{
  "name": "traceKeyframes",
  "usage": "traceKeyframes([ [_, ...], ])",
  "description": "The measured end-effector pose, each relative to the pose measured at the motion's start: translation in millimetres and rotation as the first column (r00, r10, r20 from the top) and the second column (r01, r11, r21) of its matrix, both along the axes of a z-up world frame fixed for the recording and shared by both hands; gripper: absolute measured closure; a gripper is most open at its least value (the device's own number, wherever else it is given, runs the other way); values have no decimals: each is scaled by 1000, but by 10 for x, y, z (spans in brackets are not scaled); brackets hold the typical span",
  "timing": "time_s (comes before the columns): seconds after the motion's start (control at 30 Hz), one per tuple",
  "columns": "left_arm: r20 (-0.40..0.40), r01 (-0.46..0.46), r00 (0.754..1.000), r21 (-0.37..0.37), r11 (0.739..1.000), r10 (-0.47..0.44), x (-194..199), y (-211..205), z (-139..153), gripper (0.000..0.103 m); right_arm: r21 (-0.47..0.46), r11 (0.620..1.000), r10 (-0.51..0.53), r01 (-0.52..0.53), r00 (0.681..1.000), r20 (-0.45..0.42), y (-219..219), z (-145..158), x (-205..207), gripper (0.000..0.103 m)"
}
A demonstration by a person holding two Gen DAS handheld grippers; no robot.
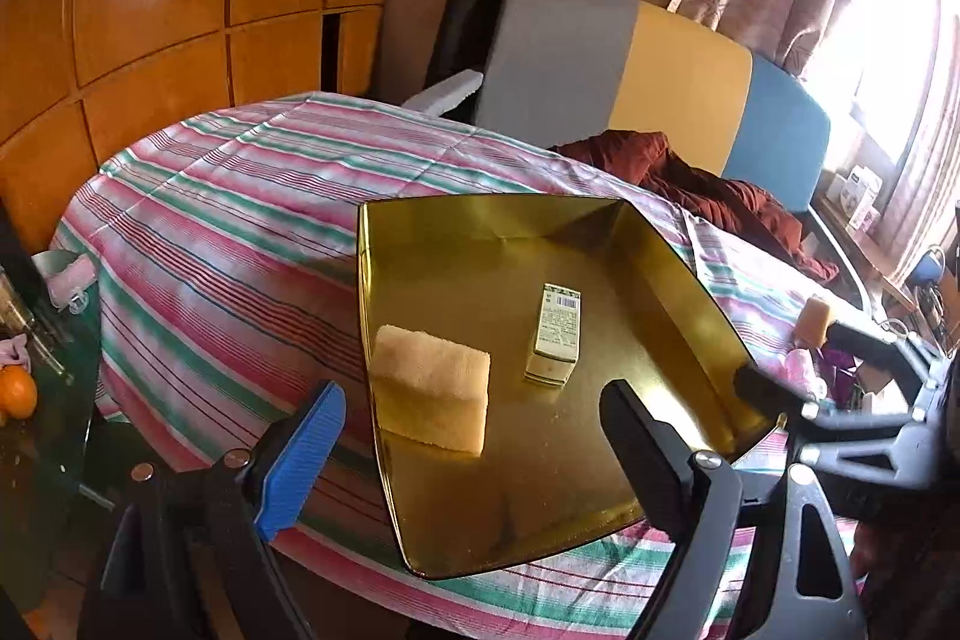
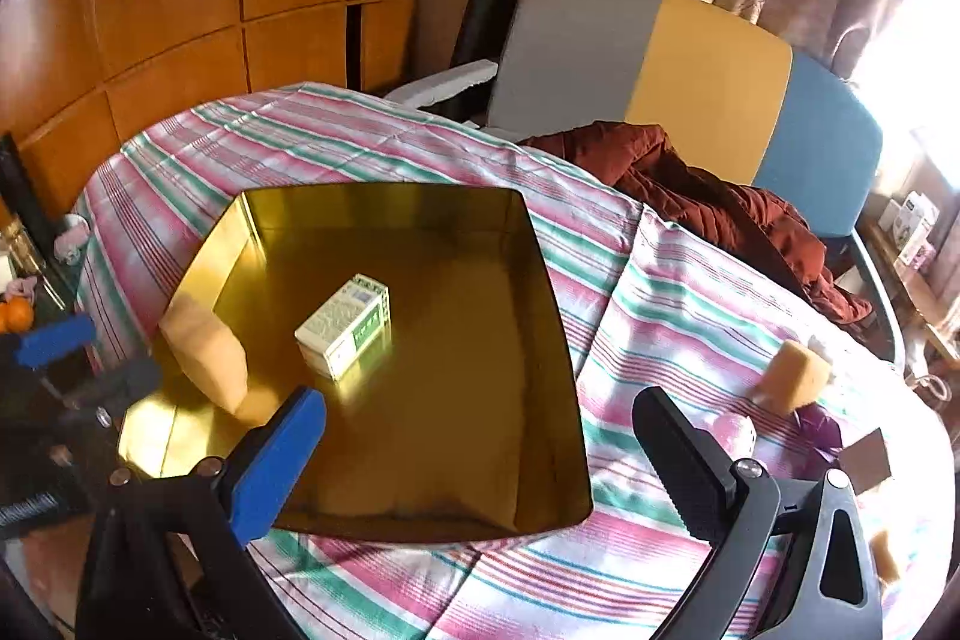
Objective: Organize objects
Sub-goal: 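Carry both items to the gold tray and open both tools to drop them, then grasp the pink hair roller with the left tool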
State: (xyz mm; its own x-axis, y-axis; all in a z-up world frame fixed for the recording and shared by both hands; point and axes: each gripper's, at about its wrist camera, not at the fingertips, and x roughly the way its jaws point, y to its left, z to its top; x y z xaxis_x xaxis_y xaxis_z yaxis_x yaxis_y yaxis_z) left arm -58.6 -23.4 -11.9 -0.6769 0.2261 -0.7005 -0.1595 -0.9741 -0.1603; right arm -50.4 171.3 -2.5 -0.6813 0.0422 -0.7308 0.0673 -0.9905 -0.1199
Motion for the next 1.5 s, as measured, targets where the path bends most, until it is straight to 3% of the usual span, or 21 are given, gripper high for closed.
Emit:
traceKeyframes([
  [0.33, 66, 22, 998, 1, 1000, -22, 35, 119, -114, 29, -141, 990, -15, 9, 999, -38, 125, -72, 233, 0],
  [0.5, 79, 56, 995, 2, 998, -56, 84, 214, -133, 29, -158, 987, -24, 16, 999, -49, 186, -71, 309, 0],
  [0.67, 60, 65, 996, -32, 997, -63, 155, 299, -105, 22, -174, 984, -36, 27, 998, -46, 246, -99, 375, 0],
  [0.9, -52, 76, 995, -72, 995, -79, 251, 393, 42, 16, -226, 974, -53, 27, 992, -111, 375, -40, 532, 0],
  [0.97, -91, 101, 990, -59, 993, -106, 294, 427, 97, 2, -234, 972, -68, 35, 989, -134, 419, -8, 578, 0],
  [1.0, -99, 119, 987, -44, 992, -123, 303, 445, 122, 0, -236, 971, -76, 40, 986, -145, 450, 13, 604, 0],
  [1.17, -101, 169, 980, -10, 986, -169, 315, 536, 172, 1, -229, 970, -114, 77, 982, -153, 594, 48, 687, 0],
  [1.33, -125, 199, 970, -87, 976, -209, 348, 725, 186, 10, -224, 964, -177, 145, 976, -127, 846, -8, 789, 0],
  [1.43, -108, 217, 969, -56, 975, -222, 327, 781, 171, 10, -220, 952, -240, 212, 965, -106, 1094, -42, 868, 0],
  [1.5, -55, 235, 970, -27, 972, -236, 266, 836, 123, 10, -229, 939, -281, 256, 956, -85, 1302, -67, 923, 0],
])
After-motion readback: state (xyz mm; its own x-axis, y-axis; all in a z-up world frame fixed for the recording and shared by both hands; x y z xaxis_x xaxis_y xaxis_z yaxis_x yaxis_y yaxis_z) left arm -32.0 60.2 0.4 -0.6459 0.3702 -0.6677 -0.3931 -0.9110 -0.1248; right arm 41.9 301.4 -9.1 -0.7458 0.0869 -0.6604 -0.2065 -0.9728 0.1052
